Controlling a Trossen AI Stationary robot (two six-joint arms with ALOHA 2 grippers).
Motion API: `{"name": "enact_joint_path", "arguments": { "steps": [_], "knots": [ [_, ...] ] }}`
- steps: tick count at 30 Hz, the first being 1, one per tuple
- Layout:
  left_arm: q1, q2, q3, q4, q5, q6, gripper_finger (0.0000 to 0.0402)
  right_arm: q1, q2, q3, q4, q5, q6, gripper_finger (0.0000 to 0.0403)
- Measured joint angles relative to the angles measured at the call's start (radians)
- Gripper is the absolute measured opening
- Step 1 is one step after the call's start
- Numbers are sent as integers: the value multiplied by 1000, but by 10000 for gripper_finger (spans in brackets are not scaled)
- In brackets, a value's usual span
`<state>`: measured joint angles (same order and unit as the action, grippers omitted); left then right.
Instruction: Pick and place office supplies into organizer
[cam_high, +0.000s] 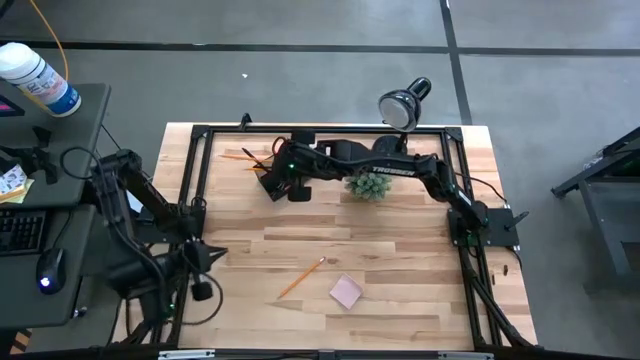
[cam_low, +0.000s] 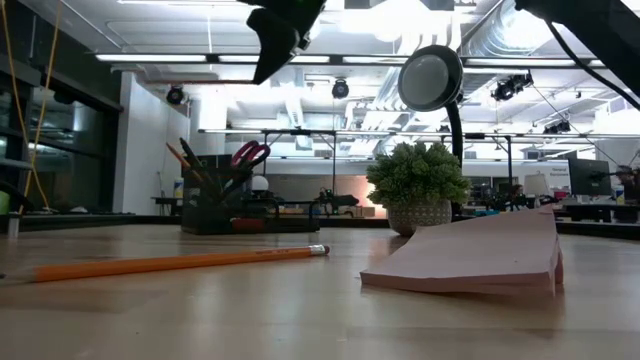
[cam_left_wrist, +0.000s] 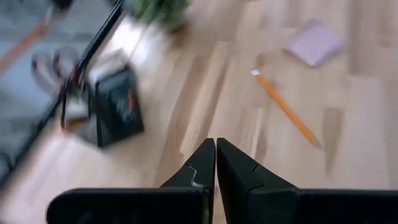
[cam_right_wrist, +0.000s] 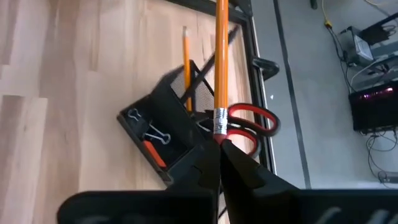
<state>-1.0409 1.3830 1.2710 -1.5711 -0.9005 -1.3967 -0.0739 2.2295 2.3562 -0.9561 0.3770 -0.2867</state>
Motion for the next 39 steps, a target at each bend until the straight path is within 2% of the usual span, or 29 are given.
{"name": "enact_joint_path", "arguments": {
  "steps": [2,4,10,14,18,22,26,33,39],
  "knots": [
    [0,0,-80,0,-26,-198,5,-6,0,0,1,-5,-1,0],
    [0,0,-146,7,-110,-343,5,-12,0,0,5,-13,-4,0],
    [49,-8,-185,44,-314,-338,5,-24,-12,0,27,-17,-9,1],
    [94,-28,-166,48,-524,-336,5,-37,-53,0,71,-22,-3,1],
    [170,-34,-139,52,-658,-256,5,-48,-95,0,108,-54,-2,1],
    [255,-34,-101,51,-650,-202,5,-53,-134,0,128,-79,16,1],
    [312,-35,-64,49,-601,-165,5,-54,-147,0,124,-157,44,1],
    [359,-34,-37,45,-575,28,5,-55,-146,0,96,-151,33,1],
    [386,-34,8,0,-575,39,5,-66,-158,0,63,-163,52,0]
  ]
}}
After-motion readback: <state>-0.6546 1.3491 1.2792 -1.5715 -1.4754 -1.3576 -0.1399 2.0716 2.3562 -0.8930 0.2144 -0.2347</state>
